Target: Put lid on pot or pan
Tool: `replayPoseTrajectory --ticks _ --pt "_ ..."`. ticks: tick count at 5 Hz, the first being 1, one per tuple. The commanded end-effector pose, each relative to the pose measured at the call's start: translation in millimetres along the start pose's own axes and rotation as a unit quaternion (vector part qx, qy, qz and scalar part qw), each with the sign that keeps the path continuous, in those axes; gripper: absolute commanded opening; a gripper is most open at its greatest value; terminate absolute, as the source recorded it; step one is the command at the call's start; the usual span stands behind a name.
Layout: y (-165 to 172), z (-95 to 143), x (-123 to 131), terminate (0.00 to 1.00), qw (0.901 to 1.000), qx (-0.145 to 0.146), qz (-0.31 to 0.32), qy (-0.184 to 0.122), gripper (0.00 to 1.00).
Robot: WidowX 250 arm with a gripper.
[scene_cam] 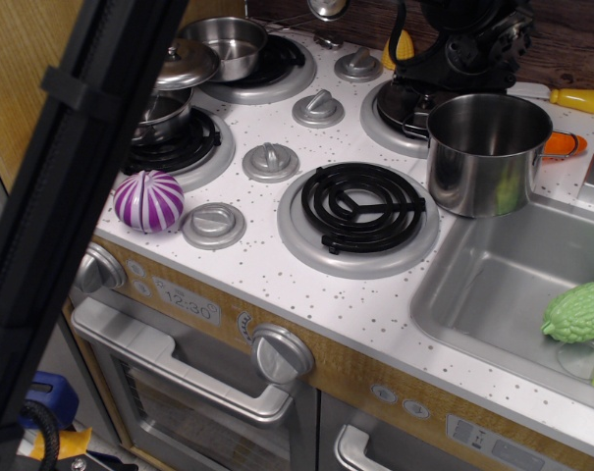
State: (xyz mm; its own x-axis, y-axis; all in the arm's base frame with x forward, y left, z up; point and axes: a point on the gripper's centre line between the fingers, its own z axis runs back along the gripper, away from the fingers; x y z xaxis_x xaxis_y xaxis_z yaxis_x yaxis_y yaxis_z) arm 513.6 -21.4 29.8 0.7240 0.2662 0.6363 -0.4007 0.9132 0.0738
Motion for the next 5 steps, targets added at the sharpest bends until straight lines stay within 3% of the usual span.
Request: replayPoseTrajectory --ticks 1,5 --pt "6.8 14.1 27.3 0.0 0.9995 -0.004 -0.001 -0.031 1.0" --pt "24.3 -8.8 35.4 0.0 0.9986 -0.029 0.0 -0.045 1.0"
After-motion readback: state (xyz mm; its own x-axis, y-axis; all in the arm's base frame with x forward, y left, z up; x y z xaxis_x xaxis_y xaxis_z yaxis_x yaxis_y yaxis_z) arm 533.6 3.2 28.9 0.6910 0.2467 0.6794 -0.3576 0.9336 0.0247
